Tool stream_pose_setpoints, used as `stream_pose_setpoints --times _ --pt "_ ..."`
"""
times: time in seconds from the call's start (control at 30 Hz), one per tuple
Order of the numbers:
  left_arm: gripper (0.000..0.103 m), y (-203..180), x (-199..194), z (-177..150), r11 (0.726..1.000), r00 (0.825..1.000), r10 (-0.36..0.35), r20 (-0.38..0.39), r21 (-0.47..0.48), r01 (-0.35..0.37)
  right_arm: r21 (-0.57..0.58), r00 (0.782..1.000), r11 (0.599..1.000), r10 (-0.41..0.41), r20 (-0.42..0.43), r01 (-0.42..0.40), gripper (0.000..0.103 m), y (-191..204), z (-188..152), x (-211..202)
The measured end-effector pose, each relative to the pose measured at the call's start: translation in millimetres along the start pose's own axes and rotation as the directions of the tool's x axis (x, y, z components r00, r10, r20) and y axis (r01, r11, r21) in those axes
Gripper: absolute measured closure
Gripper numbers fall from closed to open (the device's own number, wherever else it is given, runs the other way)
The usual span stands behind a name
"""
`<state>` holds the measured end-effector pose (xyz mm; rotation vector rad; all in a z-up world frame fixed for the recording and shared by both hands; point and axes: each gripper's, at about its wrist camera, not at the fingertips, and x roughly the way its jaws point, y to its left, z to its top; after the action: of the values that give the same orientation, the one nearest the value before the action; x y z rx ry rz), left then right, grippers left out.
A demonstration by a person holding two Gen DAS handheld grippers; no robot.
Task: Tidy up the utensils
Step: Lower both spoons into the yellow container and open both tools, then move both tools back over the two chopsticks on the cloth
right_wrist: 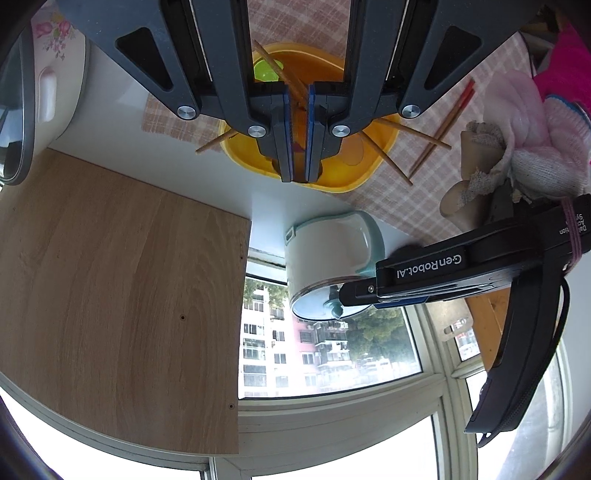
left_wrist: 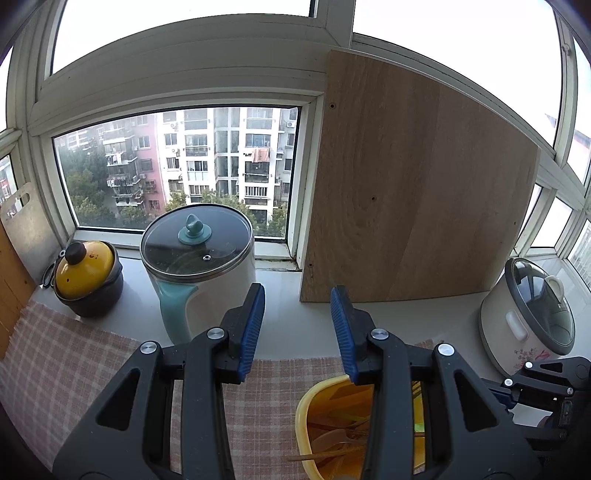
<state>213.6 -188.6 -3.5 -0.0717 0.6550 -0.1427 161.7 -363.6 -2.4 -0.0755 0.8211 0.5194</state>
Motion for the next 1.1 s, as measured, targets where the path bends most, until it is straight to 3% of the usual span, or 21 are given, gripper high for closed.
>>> stream_pose_setpoints --times 0.6,0.73,0.9,1.0,1.1 --pt "0.066 16.3 -41.6 -15.4 1.0 1.0 -0.023 0.006 -0.001 0.023 0.037 0.999 0.998 -0.042 -0.007 0.042 0.097 16.2 -7.6 -21.5" --pt "0.066 20.9 -55.6 -22.4 0.999 0.999 -0.034 0.006 0.004 0.034 0.034 0.998 0.998 -0.061 0.015 0.06 0.071 27.3 -12.0 -32.3" --pt "0.066 30.8 -73.1 -34.6 0.999 0.999 -0.04 -0.002 0.008 0.04 0.04 0.996 0.996 -0.079 0.032 0.077 0.067 43.0 -17.6 -45.6" --pt "0.066 40.0 -84.9 -42.7 0.999 0.999 -0.044 -0.007 0.005 0.044 0.043 0.995 0.996 -0.086 0.046 0.084 0.051 53.4 -19.6 -54.6" --pt "0.064 51.0 -97.4 -50.4 0.999 0.999 -0.045 -0.009 0.003 0.045 0.037 0.993 0.995 -0.099 0.067 0.096 0.044 65.6 -20.6 -64.1"
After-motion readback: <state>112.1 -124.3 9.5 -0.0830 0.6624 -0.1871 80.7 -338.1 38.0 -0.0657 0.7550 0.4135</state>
